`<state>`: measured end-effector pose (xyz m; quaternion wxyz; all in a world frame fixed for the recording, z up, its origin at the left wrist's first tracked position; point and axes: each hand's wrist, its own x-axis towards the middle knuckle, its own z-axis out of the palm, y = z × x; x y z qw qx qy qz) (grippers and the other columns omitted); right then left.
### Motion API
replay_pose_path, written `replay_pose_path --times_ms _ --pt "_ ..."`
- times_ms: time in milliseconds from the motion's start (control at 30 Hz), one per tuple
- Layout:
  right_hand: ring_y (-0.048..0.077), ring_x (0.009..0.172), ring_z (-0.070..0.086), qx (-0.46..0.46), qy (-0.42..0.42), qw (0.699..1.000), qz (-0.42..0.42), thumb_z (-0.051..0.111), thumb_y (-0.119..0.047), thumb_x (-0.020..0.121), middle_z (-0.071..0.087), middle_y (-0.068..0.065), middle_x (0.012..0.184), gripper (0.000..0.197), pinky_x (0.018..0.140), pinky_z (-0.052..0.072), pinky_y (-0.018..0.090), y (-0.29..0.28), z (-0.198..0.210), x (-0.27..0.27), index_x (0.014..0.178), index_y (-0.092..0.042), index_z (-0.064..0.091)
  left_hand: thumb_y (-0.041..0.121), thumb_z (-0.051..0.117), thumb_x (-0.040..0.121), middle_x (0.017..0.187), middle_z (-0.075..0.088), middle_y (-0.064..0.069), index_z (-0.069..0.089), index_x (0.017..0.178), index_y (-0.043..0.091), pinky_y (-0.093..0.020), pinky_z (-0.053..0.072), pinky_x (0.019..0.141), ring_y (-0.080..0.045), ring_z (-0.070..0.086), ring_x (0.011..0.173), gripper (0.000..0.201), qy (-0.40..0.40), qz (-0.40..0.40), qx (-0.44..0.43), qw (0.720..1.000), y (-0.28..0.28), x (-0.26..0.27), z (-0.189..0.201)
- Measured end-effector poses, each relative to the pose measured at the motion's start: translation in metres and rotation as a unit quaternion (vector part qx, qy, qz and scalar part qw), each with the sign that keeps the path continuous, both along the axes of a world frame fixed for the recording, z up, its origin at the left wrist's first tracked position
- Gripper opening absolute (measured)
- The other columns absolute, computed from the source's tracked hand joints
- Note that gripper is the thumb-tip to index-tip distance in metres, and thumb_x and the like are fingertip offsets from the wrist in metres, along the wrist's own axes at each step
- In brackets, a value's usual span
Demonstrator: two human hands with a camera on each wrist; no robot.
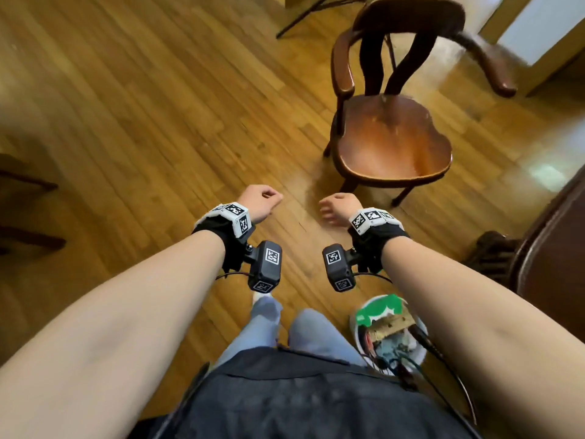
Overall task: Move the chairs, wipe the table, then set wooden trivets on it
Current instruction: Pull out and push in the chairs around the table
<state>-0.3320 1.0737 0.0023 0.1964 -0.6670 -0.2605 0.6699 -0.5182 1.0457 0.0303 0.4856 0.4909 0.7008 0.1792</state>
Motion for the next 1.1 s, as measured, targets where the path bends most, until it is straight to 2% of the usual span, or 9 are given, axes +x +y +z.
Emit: replay_pose_path --times_ms 100,167,267,333,433,600,700,867,1100 --pt "0.009 0.025 0.036 -0.030 0.105 0.993 -0.047 0.021 -0.012 0.101 0.040 0.002 0.042 0.035 0.035 0.021 0.009 0.070 0.016 -0.005 0.071 -0.008 0.039 0.019 0.056 0.093 0.095 0.063 -0.011 0.066 0.104 -0.003 -0.028 0.049 0.072 -0.030 0.064 0.095 0.027 0.007 -0.024 0.030 0.999 0.087 -0.016 0.010" --pt "0.008 0.022 0.035 -0.029 0.116 0.991 -0.059 0.017 -0.013 0.101 0.040 -0.001 0.035 0.038 0.032 0.021 0.006 0.111 0.017 -0.006 0.069 -0.009 0.037 0.021 0.054 0.094 0.092 0.065 -0.012 0.068 0.102 -0.003 -0.026 0.043 0.062 -0.029 0.065 0.091 0.029 0.009 -0.055 0.030 0.998 0.138 -0.016 0.010" --pt "0.008 0.022 0.037 -0.024 0.101 0.990 -0.092 0.018 -0.016 0.101 0.042 0.003 0.042 0.038 0.033 0.025 0.008 0.175 0.013 -0.002 0.071 -0.009 0.041 0.025 0.054 0.094 0.084 0.063 -0.014 0.069 0.093 0.000 -0.026 0.034 0.054 -0.025 0.060 0.083 0.030 0.002 -0.093 0.016 0.996 0.212 -0.008 0.006" --pt "0.013 0.033 0.043 -0.010 0.072 0.992 -0.107 0.024 -0.013 0.101 0.043 0.008 0.055 0.033 0.040 0.030 0.018 0.221 0.009 0.000 0.080 -0.004 0.048 0.026 0.054 0.094 0.088 0.065 -0.015 0.070 0.094 0.000 -0.027 0.037 0.060 -0.026 0.062 0.087 0.031 0.009 -0.108 0.025 0.994 0.265 -0.001 0.003" --pt "0.015 0.050 0.042 0.052 -0.031 0.992 -0.106 0.041 -0.005 0.098 0.047 0.007 0.066 0.020 0.036 0.035 0.015 0.284 -0.001 0.002 0.087 -0.006 0.057 0.025 0.055 0.094 0.106 0.069 -0.016 0.070 0.105 -0.001 -0.029 0.044 0.076 -0.027 0.064 0.102 0.032 0.028 -0.099 0.041 0.994 0.336 0.009 0.001" --pt "0.011 0.040 0.038 0.028 -0.019 0.991 -0.126 0.041 -0.001 0.096 0.041 0.005 0.060 0.031 0.032 0.026 0.011 0.386 -0.011 0.018 0.068 -0.010 0.050 0.025 0.054 0.095 0.113 0.067 -0.014 0.068 0.109 0.002 -0.028 0.044 0.082 -0.026 0.062 0.106 0.030 0.056 -0.165 0.026 0.984 0.438 0.028 0.010" --pt "0.010 0.042 0.042 0.029 -0.040 0.990 -0.132 0.041 -0.004 0.096 0.044 0.003 0.060 0.031 0.031 0.029 0.012 0.441 -0.009 0.027 0.068 -0.012 0.052 0.024 0.055 0.094 0.114 0.066 -0.014 0.067 0.110 0.002 -0.034 0.047 0.097 -0.026 0.062 0.108 0.030 0.053 -0.175 0.028 0.983 0.492 0.031 0.011" --pt "0.014 0.049 0.047 0.047 -0.078 0.984 -0.156 0.047 -0.011 0.093 0.050 0.002 0.064 0.027 0.048 0.041 0.025 0.524 -0.015 0.034 0.067 -0.019 0.048 0.025 0.054 0.094 0.112 0.067 -0.011 0.066 0.111 0.007 -0.032 0.046 0.090 -0.025 0.062 0.106 0.028 0.081 -0.228 0.036 0.969 0.590 0.040 0.008" --pt "0.011 0.036 0.036 0.014 -0.061 0.943 -0.327 0.045 -0.010 0.094 0.044 0.004 0.057 0.028 0.036 0.025 0.015 0.586 -0.030 0.024 0.067 -0.013 0.049 0.026 0.054 0.094 0.126 0.061 -0.007 0.063 0.117 0.011 -0.031 0.041 0.100 -0.020 0.053 0.121 0.029 0.085 -0.351 0.051 0.931 0.706 0.065 0.005"
